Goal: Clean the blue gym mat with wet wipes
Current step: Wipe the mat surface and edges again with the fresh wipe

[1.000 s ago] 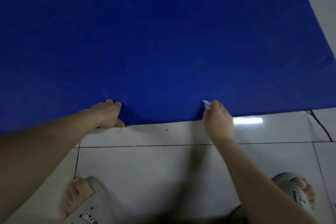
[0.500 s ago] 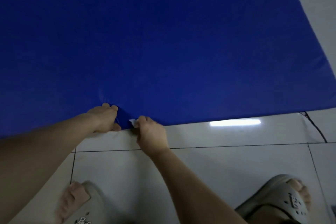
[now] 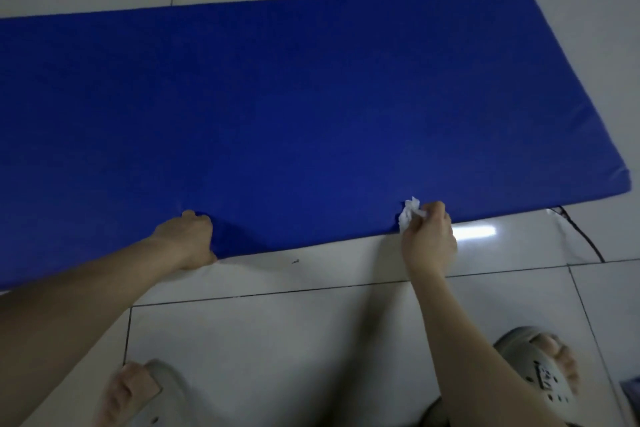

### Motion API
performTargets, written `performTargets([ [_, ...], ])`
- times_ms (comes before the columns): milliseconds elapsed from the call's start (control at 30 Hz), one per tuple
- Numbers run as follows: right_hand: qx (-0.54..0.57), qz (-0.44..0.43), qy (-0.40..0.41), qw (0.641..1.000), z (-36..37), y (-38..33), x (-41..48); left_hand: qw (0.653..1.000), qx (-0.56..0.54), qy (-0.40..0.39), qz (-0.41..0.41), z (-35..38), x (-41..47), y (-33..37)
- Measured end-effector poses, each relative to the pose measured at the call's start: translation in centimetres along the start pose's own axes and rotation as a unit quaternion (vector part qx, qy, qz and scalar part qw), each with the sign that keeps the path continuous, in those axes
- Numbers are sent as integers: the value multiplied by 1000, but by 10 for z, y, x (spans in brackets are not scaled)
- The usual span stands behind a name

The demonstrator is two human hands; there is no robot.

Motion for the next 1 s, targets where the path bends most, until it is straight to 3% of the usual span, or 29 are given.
performTargets([
  [133, 102, -16, 12, 995, 7, -2, -12, 993, 41, 31, 102, -35, -12, 76],
  [233, 107, -44, -3, 993, 12, -4, -16, 972, 8, 148, 184, -46, -16, 153],
  [333, 118, -40, -5, 992, 13, 1, -14, 953, 48, 228, 192, -43, -9, 208],
  [400, 134, -28, 1, 991, 12, 2, -11, 947, 95, 229, 202, -45, 1, 216],
  [600, 201, 10, 26, 979, 8, -10, -15, 933, 95, 191, 289, -60, 5, 199],
  [700, 227, -26, -4, 973, 11, -25, -32, 935, 61, 189, 293, -56, -3, 164],
  [833, 236, -123, -74, 961, 34, -66, -89, 958, 54, 170, 224, -28, -8, 79],
  [933, 138, -230, -167, 949, 65, -102, -138, 977, 35, 148, 148, 5, -8, 29],
  [1000, 67, -257, -195, 944, 76, -113, -151, 982, 5, 139, 126, 19, -2, 25],
])
Point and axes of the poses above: each hand's wrist, its own x-axis towards the middle knuckle, its own z-axis out of the palm, y = z × x, the point moved 1 cm from there along x, towards the middle knuckle, and after that the axes turned 4 degrees about -z, right-handed, at the moved point
